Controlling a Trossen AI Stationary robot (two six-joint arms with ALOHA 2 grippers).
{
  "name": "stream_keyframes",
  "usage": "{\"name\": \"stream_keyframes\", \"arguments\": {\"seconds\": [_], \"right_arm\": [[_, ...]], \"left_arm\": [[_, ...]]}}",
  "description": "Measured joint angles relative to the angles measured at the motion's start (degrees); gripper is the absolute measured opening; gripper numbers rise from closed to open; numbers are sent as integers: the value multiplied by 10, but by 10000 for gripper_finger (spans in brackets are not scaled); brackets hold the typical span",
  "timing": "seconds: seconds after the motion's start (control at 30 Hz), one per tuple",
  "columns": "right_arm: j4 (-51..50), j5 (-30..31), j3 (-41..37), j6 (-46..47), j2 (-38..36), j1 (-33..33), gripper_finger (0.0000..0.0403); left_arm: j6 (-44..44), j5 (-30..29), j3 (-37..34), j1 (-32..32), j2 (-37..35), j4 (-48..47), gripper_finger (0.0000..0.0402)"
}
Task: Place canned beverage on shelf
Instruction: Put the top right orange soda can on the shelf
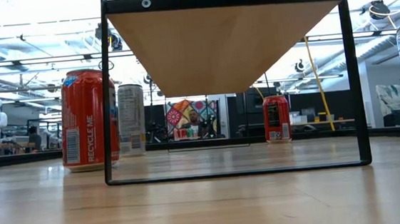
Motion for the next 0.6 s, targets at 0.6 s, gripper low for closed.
{"name": "stream_keyframes", "arguments": {"seconds": [0.6], "right_arm": [[2, -15, 0, 26, -10, -1, 338]], "left_arm": [[1, 0, 0, 0, 0, -11, 398]]}}
